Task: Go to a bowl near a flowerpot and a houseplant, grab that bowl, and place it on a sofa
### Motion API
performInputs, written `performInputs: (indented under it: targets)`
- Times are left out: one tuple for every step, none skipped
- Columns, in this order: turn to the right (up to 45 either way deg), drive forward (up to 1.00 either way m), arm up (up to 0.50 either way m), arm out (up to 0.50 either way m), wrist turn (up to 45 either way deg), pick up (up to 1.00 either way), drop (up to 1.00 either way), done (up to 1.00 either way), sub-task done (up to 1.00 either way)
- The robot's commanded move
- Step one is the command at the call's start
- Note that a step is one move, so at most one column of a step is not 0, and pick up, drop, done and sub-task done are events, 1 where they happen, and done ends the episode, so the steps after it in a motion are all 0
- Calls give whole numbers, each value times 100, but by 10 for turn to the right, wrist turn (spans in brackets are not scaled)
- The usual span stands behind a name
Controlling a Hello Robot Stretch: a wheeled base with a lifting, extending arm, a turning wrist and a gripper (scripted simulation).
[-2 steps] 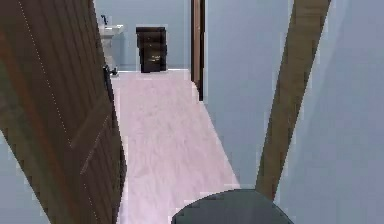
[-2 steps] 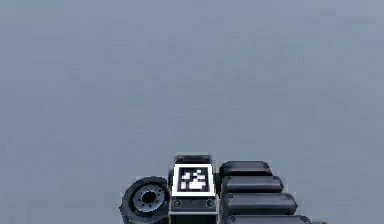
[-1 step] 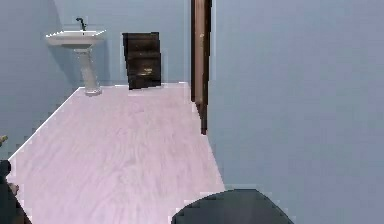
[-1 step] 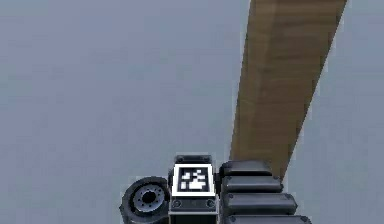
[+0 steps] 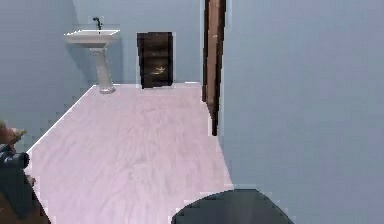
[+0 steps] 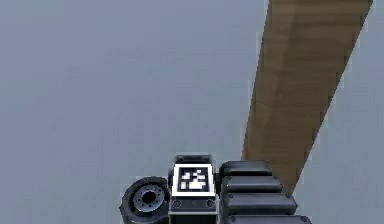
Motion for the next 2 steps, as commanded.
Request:
performInputs:
  targets:
    - [0,100,0,0,0,0,0,0,0]
    - [0,100,0,0,0,0,0,0,0]
